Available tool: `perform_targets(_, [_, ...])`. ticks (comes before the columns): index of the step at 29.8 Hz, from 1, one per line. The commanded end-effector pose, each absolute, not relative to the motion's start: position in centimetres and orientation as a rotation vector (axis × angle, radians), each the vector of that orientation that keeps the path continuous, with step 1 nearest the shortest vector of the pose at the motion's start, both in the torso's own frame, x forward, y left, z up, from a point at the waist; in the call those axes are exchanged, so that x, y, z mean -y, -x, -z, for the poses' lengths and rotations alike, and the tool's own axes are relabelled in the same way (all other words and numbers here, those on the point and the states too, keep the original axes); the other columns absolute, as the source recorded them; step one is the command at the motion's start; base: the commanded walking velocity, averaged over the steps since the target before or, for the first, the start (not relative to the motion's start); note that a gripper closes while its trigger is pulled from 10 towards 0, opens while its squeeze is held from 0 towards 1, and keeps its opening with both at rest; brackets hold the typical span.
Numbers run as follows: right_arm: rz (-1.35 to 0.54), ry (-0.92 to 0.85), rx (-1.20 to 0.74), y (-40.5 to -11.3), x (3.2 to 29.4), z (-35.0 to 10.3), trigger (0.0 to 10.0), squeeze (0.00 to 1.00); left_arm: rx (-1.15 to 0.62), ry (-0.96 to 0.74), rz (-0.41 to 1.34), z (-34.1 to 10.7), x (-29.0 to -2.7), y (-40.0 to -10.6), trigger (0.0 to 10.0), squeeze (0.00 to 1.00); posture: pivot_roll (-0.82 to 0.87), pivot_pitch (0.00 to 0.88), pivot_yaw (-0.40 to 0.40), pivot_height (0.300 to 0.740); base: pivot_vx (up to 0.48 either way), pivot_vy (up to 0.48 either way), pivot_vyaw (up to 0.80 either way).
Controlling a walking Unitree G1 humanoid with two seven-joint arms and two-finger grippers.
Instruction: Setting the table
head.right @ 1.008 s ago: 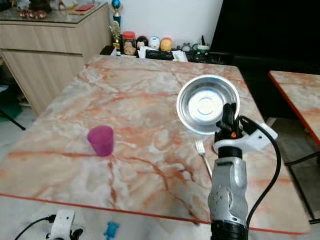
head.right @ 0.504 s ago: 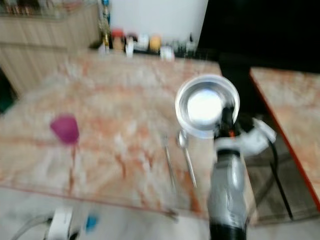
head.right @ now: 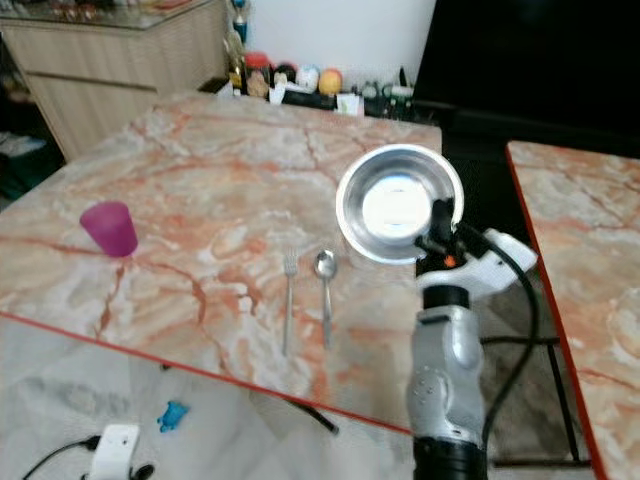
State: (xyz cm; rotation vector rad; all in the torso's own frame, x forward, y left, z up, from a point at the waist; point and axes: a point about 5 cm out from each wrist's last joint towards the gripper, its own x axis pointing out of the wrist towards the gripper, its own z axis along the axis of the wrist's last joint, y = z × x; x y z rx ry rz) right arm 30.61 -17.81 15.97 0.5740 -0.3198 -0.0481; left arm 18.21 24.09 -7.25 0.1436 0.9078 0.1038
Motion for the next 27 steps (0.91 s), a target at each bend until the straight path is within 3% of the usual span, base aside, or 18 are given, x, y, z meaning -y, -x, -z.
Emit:
perform_targets(1, [0.079, -0.572, 0.346, -30.43, 18.74, -16.35, 10.0, 0.00, -0.925, -0.131, -0.084, 7.57, -23.23, -18.09, 10.0, 0.00, 0.05, 0.002, -0.045, 0.740, 0.000, -0.319, 0.00])
perform_targets(24, [0.084, -0.595, 0.334, -30.66, 18.79, -16.35, 10.0, 0.00, -0.936, -0.133, -0.068, 7.79, -22.82, -17.86, 10.0, 0.00, 0.05, 0.001, -0.044, 0.740, 0.000, -0.320, 0.00])
perform_targets(27, [0.087, -0.588, 0.321, -30.76, 18.74, -16.21, 10.0, 0.00, -0.936, -0.133, -0.067, 7.79, -22.82, -17.86, 10.0, 0.00, 0.05, 0.002, -0.044, 0.740, 0.000, -0.321, -0.80])
